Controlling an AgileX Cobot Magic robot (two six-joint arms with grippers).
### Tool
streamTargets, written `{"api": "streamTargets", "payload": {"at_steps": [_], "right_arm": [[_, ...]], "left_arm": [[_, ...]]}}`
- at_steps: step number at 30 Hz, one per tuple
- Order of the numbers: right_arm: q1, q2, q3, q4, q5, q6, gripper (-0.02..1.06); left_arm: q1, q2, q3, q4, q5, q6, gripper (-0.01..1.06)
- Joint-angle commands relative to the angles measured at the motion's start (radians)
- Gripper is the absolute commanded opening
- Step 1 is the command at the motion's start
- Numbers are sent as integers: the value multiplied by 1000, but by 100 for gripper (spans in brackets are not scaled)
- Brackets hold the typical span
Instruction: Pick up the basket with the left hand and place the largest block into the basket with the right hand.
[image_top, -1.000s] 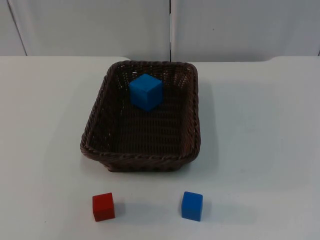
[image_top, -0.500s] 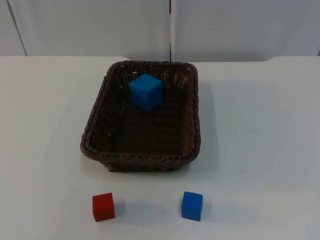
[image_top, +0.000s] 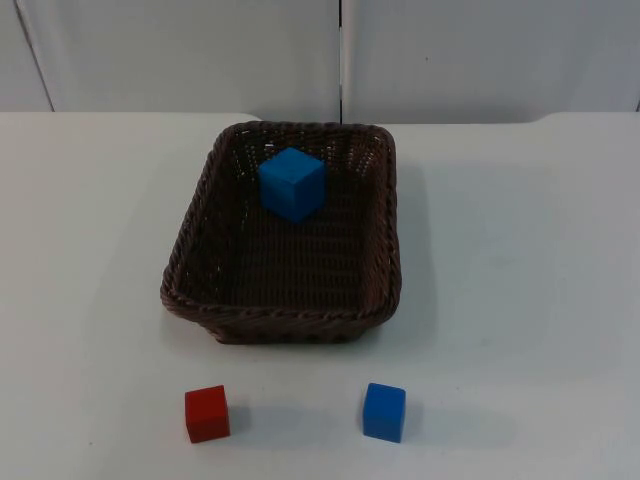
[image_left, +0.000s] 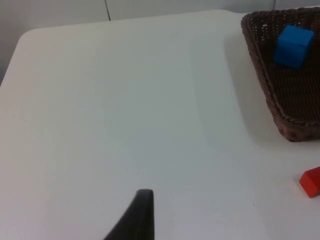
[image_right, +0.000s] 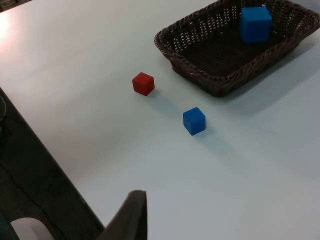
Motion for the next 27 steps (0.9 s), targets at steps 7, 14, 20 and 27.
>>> {"api": "streamTargets", "payload": {"at_steps": [7, 14, 20, 27], "right_arm": [[5, -3, 0, 0, -4, 1, 105], [5, -3, 0, 7, -4, 1, 105], [5, -3, 0, 8, -5, 1, 105], [4, -3, 0, 8, -5, 1, 105]], "left_arm": [[-5, -4, 5, -8, 0, -6, 105], [-5, -4, 5, -8, 0, -6, 105], [-5, -4, 5, -8, 0, -6, 105], [21, -4, 5, -2, 0, -4, 105]]}}
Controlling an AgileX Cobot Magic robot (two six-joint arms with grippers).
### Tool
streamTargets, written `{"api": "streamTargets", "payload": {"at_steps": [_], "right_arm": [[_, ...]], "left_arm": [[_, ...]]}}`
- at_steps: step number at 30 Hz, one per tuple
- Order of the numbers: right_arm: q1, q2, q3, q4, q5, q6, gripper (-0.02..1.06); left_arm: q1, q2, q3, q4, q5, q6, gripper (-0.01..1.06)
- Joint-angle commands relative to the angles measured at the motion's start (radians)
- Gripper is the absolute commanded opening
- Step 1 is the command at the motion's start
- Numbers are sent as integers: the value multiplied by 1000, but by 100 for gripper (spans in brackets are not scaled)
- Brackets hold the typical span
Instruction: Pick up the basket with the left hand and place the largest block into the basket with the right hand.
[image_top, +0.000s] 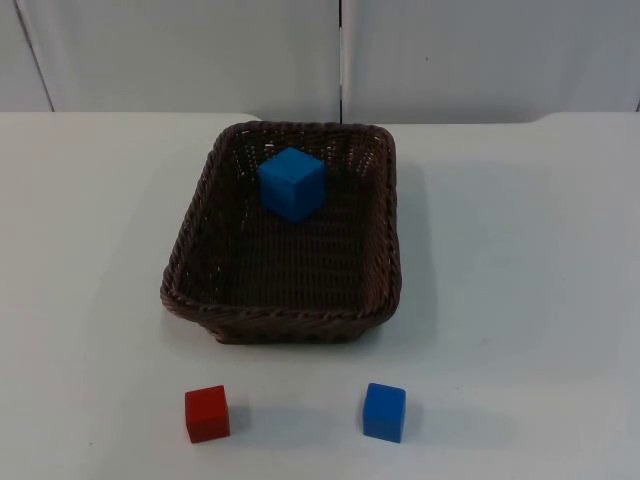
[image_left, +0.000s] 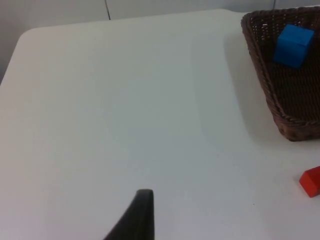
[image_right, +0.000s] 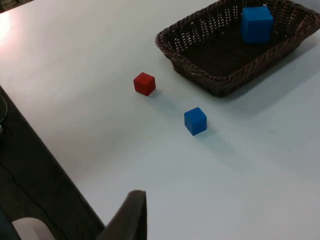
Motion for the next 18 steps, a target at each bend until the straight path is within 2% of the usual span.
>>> {"api": "streamTargets", "payload": {"at_steps": [1, 5, 18], "right_arm": [[4, -3, 0, 2, -5, 1, 105], [4, -3, 0, 2, -5, 1, 105], [-24, -3, 0, 2, -5, 1, 105]], "left_arm": [[31, -4, 5, -2, 0, -4, 105], [59, -4, 5, -2, 0, -4, 105], [59, -4, 5, -2, 0, -4, 105]]}}
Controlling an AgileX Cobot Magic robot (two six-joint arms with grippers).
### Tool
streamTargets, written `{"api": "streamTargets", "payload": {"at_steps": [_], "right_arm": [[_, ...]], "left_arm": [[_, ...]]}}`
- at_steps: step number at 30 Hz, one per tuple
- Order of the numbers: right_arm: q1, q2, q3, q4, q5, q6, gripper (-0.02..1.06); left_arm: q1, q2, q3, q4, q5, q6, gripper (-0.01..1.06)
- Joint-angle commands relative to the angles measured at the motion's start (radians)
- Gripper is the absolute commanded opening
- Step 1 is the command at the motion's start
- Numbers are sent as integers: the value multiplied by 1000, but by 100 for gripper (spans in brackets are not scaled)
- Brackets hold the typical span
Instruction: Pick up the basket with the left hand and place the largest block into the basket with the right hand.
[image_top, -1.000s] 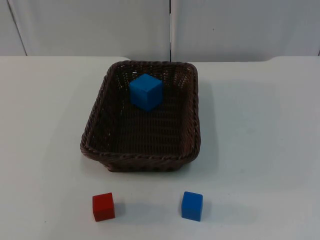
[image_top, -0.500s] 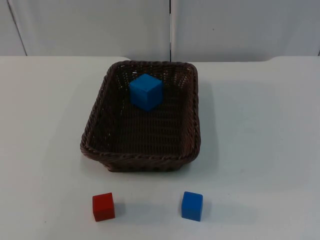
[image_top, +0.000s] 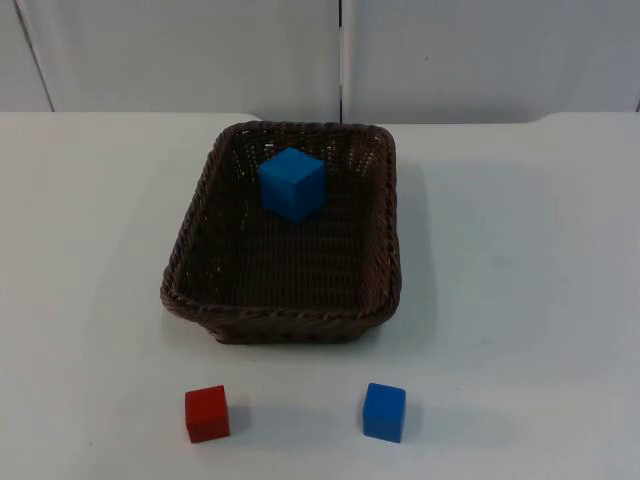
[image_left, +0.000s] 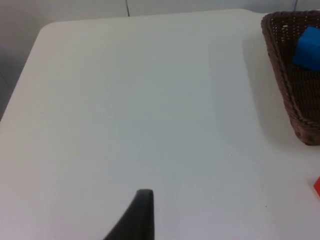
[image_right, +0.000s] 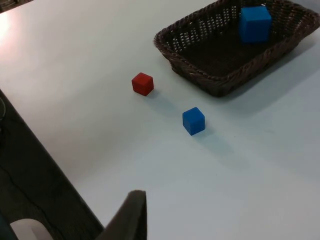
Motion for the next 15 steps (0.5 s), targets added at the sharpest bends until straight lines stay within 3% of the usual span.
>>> {"api": "streamTargets", "payload": {"at_steps": [1, 10, 15], "right_arm": [[-22, -3, 0, 0, -5, 1, 105], [-151, -3, 0, 0, -5, 1, 105], [-273, -3, 0, -2, -5, 1, 105]], "left_arm": [[3, -4, 5, -2, 0, -4, 105], [3, -4, 5, -2, 0, -4, 105], [3, -4, 5, -2, 0, -4, 105]]}}
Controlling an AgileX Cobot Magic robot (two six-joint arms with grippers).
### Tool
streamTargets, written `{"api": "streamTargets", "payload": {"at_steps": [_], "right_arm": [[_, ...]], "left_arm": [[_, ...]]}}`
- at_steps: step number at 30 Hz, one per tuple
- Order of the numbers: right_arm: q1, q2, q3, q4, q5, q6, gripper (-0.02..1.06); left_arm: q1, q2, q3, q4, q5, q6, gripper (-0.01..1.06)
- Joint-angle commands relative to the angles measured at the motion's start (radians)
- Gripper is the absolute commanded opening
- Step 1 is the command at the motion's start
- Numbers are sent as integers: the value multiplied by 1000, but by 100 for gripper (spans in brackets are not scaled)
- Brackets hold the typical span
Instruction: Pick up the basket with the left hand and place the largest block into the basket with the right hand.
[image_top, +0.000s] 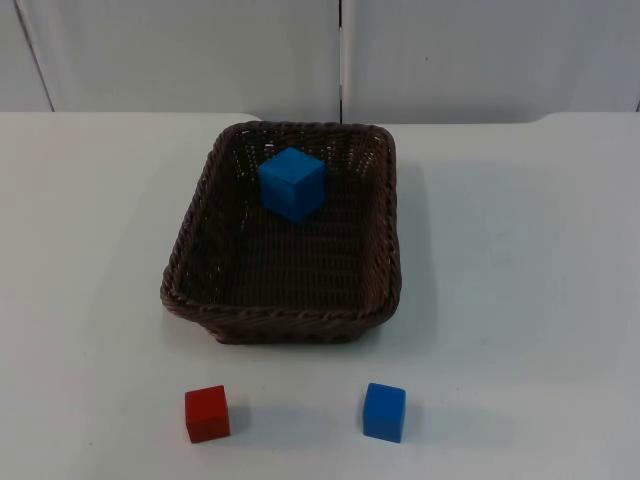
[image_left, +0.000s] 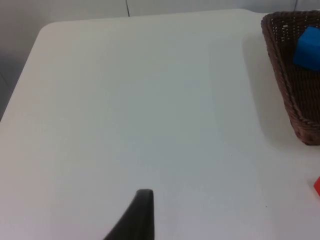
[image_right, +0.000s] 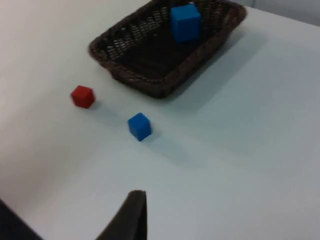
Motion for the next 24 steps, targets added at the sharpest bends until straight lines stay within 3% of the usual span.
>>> {"api": "streamTargets", "payload": {"at_steps": [1, 8, 24], "right_arm": [[-83, -3, 0, -2, -5, -1, 105], [-246, -3, 0, -2, -5, -1, 105], [-521, -3, 0, -2, -5, -1, 105]], "left_arm": [[3, -4, 5, -2, 0, -4, 105], [3, -4, 5, -2, 0, -4, 105], [3, -4, 5, -2, 0, -4, 105]]}}
